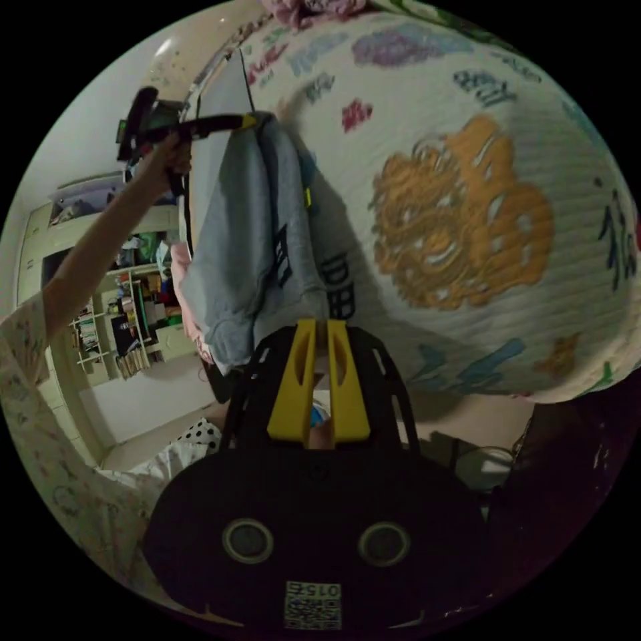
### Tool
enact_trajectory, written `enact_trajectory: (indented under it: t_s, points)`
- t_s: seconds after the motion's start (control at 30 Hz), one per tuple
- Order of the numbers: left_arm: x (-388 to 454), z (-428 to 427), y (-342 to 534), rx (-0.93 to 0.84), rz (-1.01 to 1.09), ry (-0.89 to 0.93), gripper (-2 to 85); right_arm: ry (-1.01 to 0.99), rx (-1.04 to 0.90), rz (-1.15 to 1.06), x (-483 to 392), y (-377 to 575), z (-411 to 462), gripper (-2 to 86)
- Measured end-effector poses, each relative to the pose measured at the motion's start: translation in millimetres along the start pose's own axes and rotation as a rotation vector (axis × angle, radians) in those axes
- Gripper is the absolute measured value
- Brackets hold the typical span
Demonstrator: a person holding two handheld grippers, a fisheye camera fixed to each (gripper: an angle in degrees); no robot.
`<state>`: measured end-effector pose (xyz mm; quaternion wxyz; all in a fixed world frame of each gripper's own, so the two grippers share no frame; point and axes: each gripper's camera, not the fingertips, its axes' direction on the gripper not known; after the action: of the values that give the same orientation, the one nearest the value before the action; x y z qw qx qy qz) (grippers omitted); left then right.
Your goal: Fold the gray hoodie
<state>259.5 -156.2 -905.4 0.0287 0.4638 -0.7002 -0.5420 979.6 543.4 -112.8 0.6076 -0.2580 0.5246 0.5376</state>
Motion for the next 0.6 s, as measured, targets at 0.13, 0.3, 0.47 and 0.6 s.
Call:
enact_trajectory:
  t_s: [0.13,0.3,0.47,0.6]
  points:
    - [-33,-61,18,0.292,-0.084,0.131,1.3,0.086,0.194,-0.056,10,-2,-57,2.6]
    - [-56,-117,103,0.619,-0.086,0.299,1.3,0.223,0.275,-0.350,-35,19,-84,2.7]
    - [-103,-125,304,0.753,-0.173,0.310,1.3,0.056,0.088,-0.607,-83,39,-31,2.9]
    - [-136,-85,450,0.697,-0.328,0.271,1.2,-0.092,-0.153,-0.647,-105,43,63,3.0]
